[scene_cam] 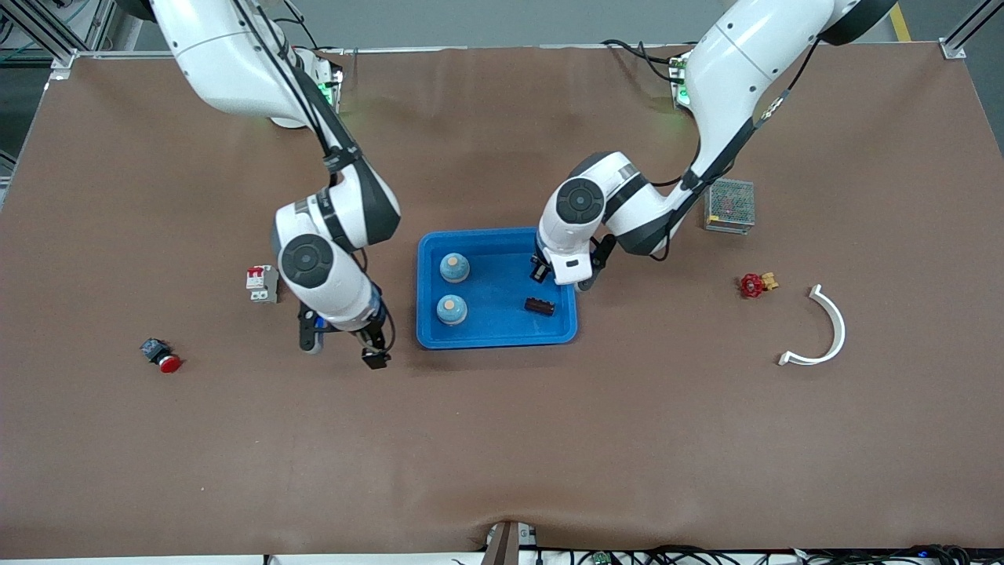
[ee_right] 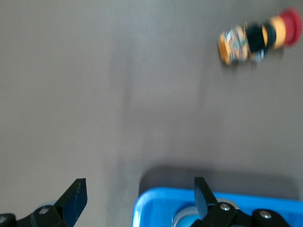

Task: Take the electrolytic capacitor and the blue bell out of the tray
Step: 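Grasp a brown capacitor with the left gripper while the right gripper reaches a bell, then grasp a blue bell with the right gripper while the left gripper lifts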

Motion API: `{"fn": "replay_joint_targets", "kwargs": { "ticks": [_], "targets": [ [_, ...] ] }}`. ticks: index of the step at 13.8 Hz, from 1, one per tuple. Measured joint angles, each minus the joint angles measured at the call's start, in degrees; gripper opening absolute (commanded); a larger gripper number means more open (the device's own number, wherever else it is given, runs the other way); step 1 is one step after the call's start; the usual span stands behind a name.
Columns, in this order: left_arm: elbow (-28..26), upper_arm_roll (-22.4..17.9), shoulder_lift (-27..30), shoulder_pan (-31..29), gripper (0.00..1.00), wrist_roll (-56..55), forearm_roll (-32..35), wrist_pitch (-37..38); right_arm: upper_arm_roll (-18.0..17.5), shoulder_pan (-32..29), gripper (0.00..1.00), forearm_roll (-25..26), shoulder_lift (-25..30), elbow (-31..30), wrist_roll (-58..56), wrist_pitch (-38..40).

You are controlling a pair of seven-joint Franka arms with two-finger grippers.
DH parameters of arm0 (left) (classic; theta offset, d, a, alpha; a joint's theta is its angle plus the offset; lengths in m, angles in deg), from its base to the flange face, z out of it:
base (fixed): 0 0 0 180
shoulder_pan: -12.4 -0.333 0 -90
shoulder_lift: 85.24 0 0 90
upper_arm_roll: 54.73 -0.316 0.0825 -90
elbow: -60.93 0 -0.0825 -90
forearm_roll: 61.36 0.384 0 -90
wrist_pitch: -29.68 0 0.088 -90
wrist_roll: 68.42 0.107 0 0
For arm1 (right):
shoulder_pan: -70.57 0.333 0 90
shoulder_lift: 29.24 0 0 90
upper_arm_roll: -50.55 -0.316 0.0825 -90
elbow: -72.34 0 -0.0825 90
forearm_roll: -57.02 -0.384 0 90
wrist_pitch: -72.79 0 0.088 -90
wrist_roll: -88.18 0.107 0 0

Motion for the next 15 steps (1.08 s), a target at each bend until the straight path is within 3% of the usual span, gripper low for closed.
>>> {"fn": "replay_joint_targets", "kwargs": {
  "ticks": [4, 6, 8, 15],
  "targets": [
    [0.4, -0.1, -1.3, 0.8, 0.38, -2.4, 0.7, -0.4, 0.0, 3.5, 1.0, -1.0, -2.9, 0.0, 1.9, -1.5],
    [0.5, -0.1, -1.3, 0.8, 0.22, -2.4, 0.7, -0.4, 0.0, 4.5, 1.0, -1.9, -3.5, 0.0, 1.9, -1.7],
    [0.6, -0.1, -1.3, 0.8, 0.0, -2.4, 0.7, -0.4, 0.0, 5.7, 1.0, -2.2, -3.7, 0.0, 2.1, -1.7],
    [3.3, -0.1, 0.5, 0.5, 0.0, -2.1, 2.0, 4.5, 0.0, 7.9, 1.0, -2.3, -5.1, 0.0, 3.1, -3.2]
  ]
}}
